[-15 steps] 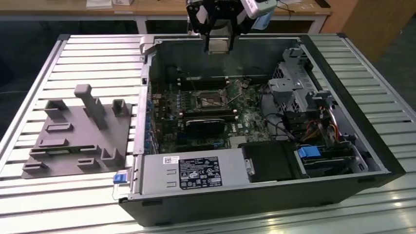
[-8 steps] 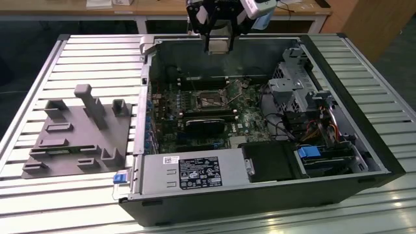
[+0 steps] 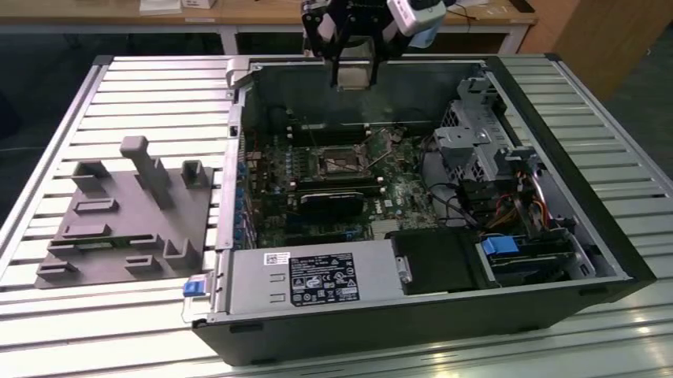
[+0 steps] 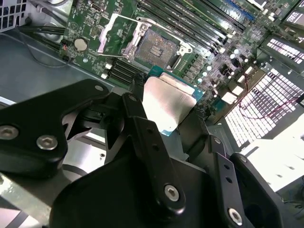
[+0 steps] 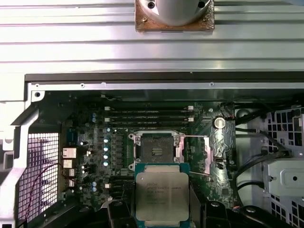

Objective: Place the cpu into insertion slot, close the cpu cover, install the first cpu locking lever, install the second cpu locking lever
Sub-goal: 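Place the cpu into insertion slot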

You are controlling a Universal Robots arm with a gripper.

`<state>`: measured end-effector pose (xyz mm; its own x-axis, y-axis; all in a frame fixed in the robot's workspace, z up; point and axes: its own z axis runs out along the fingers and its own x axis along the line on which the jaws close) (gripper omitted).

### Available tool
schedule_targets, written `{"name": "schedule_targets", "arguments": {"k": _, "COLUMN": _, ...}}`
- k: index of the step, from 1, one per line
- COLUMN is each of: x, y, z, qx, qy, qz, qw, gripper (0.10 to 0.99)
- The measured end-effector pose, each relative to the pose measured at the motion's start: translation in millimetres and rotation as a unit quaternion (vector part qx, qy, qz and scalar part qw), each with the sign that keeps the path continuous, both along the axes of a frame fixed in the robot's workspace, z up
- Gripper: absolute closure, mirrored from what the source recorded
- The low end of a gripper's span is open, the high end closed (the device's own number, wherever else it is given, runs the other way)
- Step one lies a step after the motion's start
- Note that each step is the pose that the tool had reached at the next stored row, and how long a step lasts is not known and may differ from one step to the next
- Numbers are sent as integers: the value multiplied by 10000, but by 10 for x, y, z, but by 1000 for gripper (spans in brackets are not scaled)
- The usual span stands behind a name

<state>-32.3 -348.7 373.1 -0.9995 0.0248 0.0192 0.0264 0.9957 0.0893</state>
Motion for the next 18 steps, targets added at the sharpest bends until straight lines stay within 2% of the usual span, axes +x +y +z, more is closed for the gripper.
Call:
{"name": "schedule_targets", "arguments": {"k": 4, "x": 0, "y": 0, "z": -35, "qx": -1, "qy": -5, "qz": 0, "qw": 10000, "gripper": 549}}
{"name": "schedule_targets", "arguments": {"k": 18, "x": 0, "y": 0, "z": -160, "qx": 3, "qy": -45, "qz": 0, "qw": 10000, "gripper": 549}}
